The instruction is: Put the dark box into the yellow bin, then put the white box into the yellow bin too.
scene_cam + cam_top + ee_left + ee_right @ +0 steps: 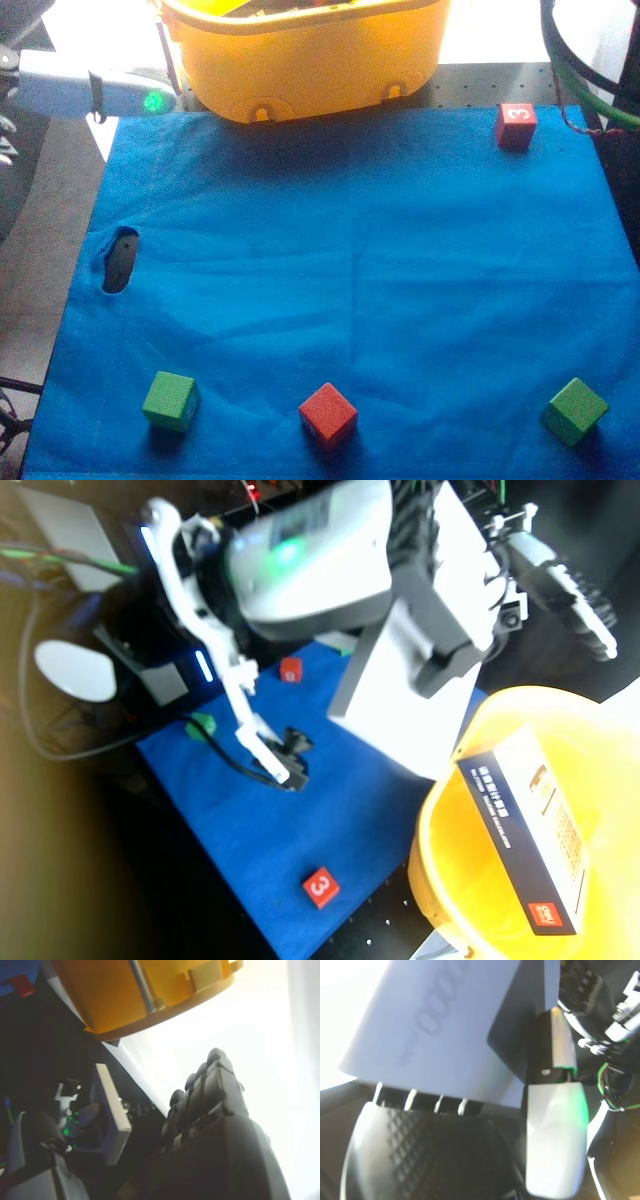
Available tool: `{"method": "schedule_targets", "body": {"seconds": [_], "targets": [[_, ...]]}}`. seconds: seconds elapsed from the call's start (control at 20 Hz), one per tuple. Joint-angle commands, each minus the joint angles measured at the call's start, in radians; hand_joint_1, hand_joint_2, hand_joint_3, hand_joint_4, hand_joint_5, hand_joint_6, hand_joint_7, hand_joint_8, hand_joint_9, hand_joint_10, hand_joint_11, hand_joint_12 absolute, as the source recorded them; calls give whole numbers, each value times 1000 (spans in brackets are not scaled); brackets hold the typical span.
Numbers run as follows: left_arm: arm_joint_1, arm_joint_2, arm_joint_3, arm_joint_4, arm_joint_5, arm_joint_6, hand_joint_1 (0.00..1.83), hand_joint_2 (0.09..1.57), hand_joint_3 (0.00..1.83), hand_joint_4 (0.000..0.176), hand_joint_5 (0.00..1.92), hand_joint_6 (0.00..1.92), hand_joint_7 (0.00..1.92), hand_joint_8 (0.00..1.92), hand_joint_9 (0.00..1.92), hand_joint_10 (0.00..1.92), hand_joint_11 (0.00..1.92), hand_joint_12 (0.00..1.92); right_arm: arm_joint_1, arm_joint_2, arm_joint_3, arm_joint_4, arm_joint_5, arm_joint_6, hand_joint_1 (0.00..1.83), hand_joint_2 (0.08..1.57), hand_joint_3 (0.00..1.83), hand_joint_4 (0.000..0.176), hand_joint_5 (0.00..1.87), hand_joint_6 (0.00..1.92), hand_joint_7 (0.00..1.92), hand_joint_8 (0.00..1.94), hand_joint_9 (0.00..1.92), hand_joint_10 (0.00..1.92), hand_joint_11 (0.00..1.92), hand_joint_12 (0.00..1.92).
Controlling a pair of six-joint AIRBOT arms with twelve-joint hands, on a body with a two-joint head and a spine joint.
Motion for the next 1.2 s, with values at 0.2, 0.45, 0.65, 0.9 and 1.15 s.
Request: {"method": "schedule_targets", "body": {"seconds": [0.2, 0.45, 0.65, 0.9, 1.15], "targets": [[40, -19, -32, -87, -228, 16, 911, 736, 0, 144, 0, 0, 22, 4, 0, 0, 0, 0, 40, -3, 28, -2, 102, -19, 1278, 1025, 0, 0, 1100, 697, 1308, 528, 1357, 400, 1076, 1170], [100, -107, -34, -166, -375, 16, 842, 709, 0, 158, 1, 0, 44, 6, 0, 0, 0, 0, 109, -3, 52, -59, 66, -78, 1275, 1025, 0, 0, 1175, 543, 1231, 698, 1179, 678, 899, 1227], [100, -176, -20, -175, -438, 3, 835, 741, 4, 176, 0, 0, 34, 3, 0, 0, 0, 0, 148, -33, 111, -76, 13, -92, 1276, 1075, 3, 0, 1063, 612, 1110, 1006, 1077, 1019, 844, 1464], [102, -217, -13, -180, -480, -17, 814, 814, 21, 170, 17, 6, 30, 11, 0, 0, 0, 0, 179, -97, 193, -103, -100, -120, 1346, 1090, 0, 0, 1024, 865, 1047, 854, 926, 1086, 702, 1154], [109, -228, -20, -178, -502, -24, 825, 786, 3, 146, 0, 0, 23, 0, 0, 0, 0, 0, 185, -143, 252, -103, -172, -128, 960, 893, 0, 93, 642, 92, 643, 36, 594, 57, 300, 700]]}}
